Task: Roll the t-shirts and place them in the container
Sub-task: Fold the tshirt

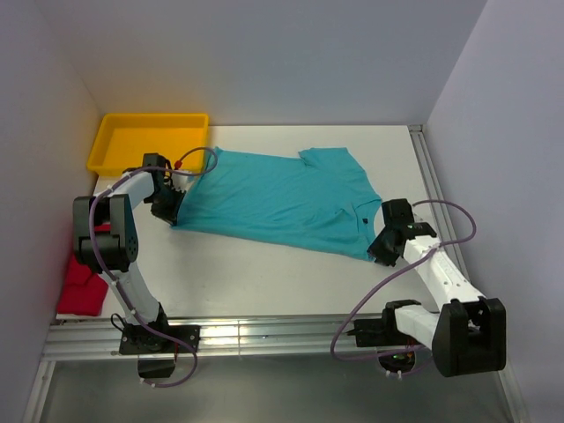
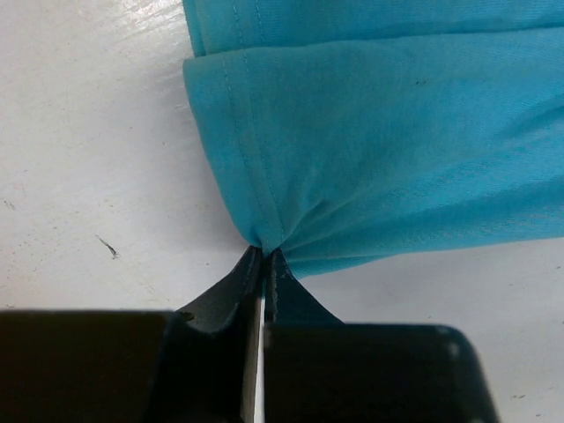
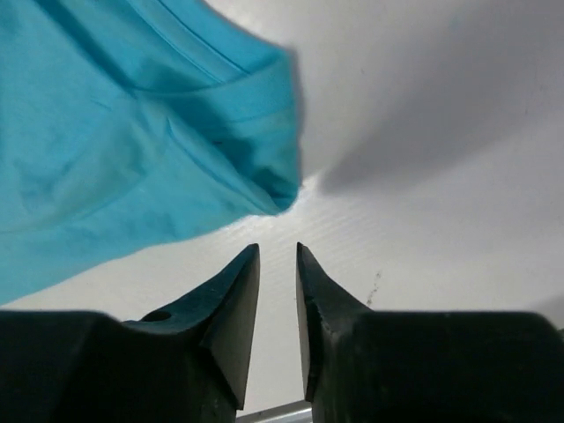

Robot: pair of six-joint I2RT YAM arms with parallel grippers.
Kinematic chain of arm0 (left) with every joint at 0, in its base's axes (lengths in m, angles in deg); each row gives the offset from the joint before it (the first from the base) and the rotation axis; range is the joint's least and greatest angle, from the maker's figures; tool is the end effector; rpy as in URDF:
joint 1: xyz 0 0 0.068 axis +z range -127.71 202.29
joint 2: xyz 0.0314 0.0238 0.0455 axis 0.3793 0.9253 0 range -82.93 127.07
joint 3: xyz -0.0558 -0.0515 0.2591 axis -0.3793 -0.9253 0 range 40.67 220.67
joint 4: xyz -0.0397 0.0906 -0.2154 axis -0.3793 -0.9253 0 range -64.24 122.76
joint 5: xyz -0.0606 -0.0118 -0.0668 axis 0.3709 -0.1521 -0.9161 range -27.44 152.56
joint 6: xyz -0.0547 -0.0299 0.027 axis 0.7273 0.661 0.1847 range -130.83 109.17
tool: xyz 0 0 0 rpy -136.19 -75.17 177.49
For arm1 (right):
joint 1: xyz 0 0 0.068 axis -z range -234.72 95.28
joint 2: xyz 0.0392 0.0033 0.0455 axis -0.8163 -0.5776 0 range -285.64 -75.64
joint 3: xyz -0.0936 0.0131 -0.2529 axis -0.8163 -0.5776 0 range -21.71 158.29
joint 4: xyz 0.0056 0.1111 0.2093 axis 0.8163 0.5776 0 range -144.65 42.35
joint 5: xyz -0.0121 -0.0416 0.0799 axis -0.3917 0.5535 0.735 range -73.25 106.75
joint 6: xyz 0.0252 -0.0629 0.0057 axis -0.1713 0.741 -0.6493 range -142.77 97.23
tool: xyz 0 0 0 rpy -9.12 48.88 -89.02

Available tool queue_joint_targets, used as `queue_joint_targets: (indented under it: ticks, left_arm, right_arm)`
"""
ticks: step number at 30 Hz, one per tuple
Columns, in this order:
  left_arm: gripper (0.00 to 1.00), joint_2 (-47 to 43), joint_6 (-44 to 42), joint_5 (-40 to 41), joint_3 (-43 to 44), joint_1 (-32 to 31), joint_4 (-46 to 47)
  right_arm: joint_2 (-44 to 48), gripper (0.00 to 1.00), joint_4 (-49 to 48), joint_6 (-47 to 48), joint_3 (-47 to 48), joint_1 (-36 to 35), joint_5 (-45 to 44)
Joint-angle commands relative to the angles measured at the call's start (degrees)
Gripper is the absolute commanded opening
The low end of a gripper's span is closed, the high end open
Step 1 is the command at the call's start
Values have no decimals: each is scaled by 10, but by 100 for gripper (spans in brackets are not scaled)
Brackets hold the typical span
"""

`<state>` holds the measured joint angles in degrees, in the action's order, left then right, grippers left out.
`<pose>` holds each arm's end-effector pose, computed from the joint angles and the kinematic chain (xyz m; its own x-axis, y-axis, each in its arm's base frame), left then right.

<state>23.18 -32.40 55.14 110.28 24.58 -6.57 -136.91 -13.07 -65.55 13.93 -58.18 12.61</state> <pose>0.3354 0.0064 0.1582 -0.9040 0.3286 -0.2736 0.3486 0.9369 -0.0265 0.1673 0.0061 0.1834 -0.6974 0.6365 -0.3294 0.6013 0.7698 0.2141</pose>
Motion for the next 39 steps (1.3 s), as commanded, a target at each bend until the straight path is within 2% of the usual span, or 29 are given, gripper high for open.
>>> queue_joint_targets:
  ticks: [1, 3, 6, 7, 10, 13, 20, 24, 28, 33, 39]
  left_arm:
    - [7, -4, -16, 15, -16, 0, -51]
    - [9, -1, -21, 12, -17, 0, -52]
    - [24, -2, -24, 7, -16, 0, -54]
    - [33, -4, -25, 4, -14, 2, -53]
    - [44, -11, -22, -15, 12, 4, -60]
    - [48, -16, -12, -37, 63, 12, -73]
    - [50, -20, 7, -77, 192, 18, -120]
    - [50, -21, 23, -104, 257, -3, -112]
    - [50, -9, 65, -132, 293, -92, -70]
    - [50, 39, 127, -148, 328, -224, 70]
    - [52, 152, 182, -177, 394, -305, 166]
  right_arm:
    - [-1, 32, 24, -12, -6, 3, 6]
    - [9, 39, 20, -15, -7, 4, -2]
    - [24, 41, 26, -13, 14, 3, -18]
    - [27, 41, 20, -8, 24, 4, -15]
    - [-14, 42, -16, 39, 101, 2, 1]
    - [-86, 42, -24, 66, 156, -6, -18]
    - [-231, 39, -53, 111, 283, -11, -22]
    - [-285, 37, -89, 120, 296, -14, 10]
    - [-326, 37, -108, 112, 305, -25, 13]
    - [-349, 36, -123, 108, 314, -29, 3]
    - [-368, 36, -149, 110, 316, -30, 4]
